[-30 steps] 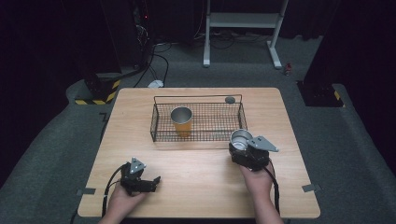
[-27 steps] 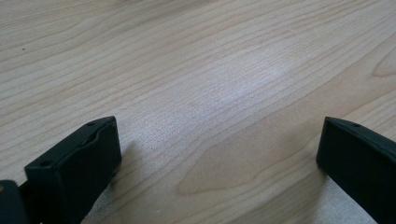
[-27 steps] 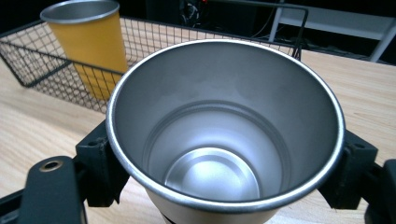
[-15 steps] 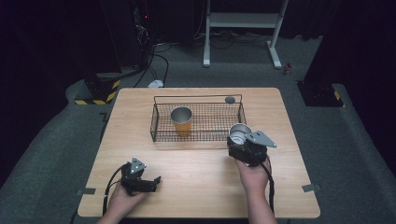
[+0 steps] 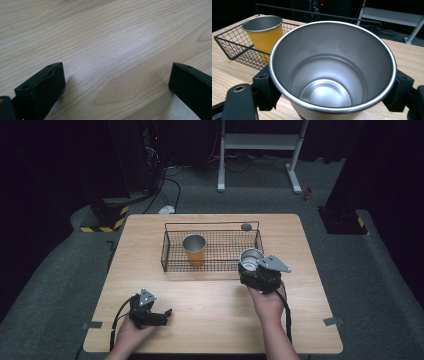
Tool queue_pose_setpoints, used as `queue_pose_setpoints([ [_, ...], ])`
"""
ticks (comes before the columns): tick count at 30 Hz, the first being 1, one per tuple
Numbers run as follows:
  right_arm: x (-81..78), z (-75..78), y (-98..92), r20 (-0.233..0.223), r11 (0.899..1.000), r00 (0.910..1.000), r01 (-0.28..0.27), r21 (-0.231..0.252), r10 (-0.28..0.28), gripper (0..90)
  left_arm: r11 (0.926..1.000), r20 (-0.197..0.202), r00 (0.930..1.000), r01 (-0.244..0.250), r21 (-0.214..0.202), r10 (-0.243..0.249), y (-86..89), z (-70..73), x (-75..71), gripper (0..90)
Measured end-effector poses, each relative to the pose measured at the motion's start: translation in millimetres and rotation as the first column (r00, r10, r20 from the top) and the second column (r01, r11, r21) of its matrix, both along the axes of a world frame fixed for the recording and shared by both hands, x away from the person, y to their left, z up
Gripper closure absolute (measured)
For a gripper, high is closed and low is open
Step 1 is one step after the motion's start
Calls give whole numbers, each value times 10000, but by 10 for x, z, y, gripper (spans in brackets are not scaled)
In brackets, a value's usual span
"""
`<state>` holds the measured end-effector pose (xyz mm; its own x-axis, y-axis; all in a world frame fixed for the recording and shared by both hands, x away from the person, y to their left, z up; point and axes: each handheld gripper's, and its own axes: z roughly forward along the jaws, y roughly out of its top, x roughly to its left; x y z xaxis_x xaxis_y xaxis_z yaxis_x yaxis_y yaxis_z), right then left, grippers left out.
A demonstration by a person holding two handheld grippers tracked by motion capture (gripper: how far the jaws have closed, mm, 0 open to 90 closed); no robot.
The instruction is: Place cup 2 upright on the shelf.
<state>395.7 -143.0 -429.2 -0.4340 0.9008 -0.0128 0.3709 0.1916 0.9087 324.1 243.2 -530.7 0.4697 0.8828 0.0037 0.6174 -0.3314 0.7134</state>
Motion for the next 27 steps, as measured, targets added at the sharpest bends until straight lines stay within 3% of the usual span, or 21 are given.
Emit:
queue_pose_setpoints([
  [27,434,131,256,-156,10000,9999,7,-53,-8,183,10000,18,10000,-26,-24,26,-6,-3,5,8],
])
